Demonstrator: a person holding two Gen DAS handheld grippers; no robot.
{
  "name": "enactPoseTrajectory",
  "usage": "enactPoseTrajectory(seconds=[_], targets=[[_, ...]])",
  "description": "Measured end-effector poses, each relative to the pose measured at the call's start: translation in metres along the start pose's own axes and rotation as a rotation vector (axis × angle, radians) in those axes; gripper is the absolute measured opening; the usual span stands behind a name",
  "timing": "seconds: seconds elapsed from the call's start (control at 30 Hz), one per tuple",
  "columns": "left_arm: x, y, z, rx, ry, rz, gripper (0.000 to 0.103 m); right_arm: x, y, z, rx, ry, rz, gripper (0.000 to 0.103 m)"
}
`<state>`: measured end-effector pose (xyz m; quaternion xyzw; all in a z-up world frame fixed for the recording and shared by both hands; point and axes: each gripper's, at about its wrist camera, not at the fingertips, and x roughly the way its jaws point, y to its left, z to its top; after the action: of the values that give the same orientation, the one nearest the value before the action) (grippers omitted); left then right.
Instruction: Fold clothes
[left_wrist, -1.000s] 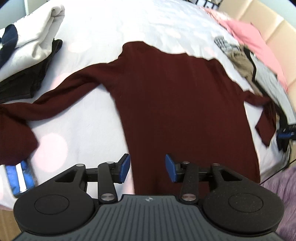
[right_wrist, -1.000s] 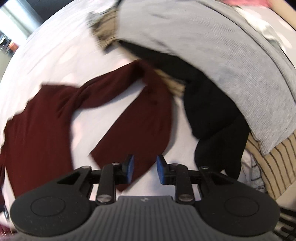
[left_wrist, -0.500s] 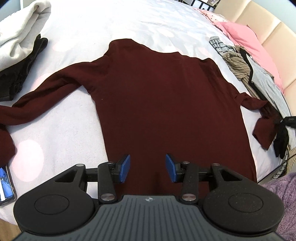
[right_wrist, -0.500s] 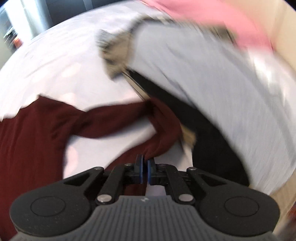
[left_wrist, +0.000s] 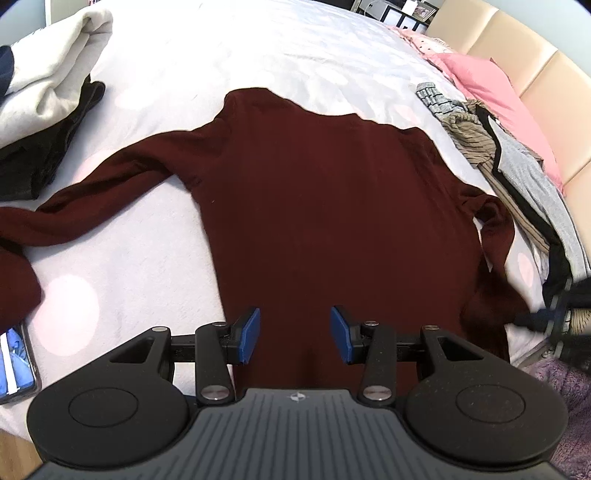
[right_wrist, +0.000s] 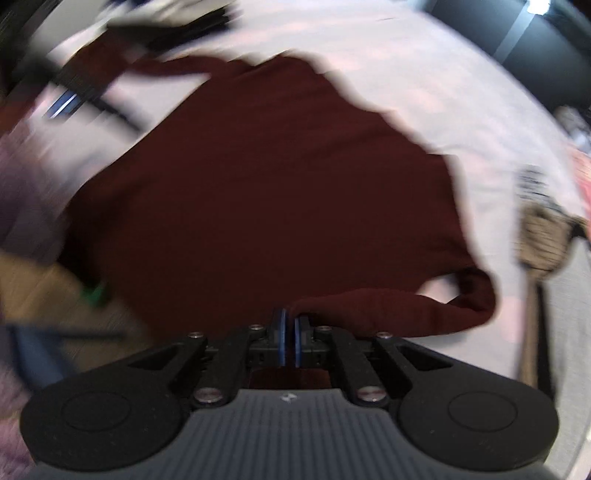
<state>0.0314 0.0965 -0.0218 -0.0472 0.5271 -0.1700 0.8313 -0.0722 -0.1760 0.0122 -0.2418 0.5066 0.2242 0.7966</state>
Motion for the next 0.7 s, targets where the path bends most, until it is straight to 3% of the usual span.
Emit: enactPoseTrajectory(seconds=[0.13,0.2,0.33,0.47,0.7], targets=[[-0.001,0.003,-0.002,-0.001,0.004,0.002,0.04,0.018,0.012,-0.017,0.004,0.049,0.023,0.013],[-0.002,0.004,-0.003,-0.005,0.004,-0.002,0.04,0.014,0.0,-0.023,0.072,0.047,0.036,0.029],[-0.001,0.005,-0.002,-0.009,0.006,-0.004,0.04,-0.007,-0.051,-0.032,0.254,0.002,0.036,0.032],[0.002,0.002,0.0,0.006,0.008,0.0,0.04,-0.022,-0.114,-0.043,0.458,-0.045,-0.03,0.032],[0.01,0.002,0.004,-0.007,0.021,0.018,0.04,0.003,-0.208,-0.049,0.765,-0.115,-0.081,0.031]])
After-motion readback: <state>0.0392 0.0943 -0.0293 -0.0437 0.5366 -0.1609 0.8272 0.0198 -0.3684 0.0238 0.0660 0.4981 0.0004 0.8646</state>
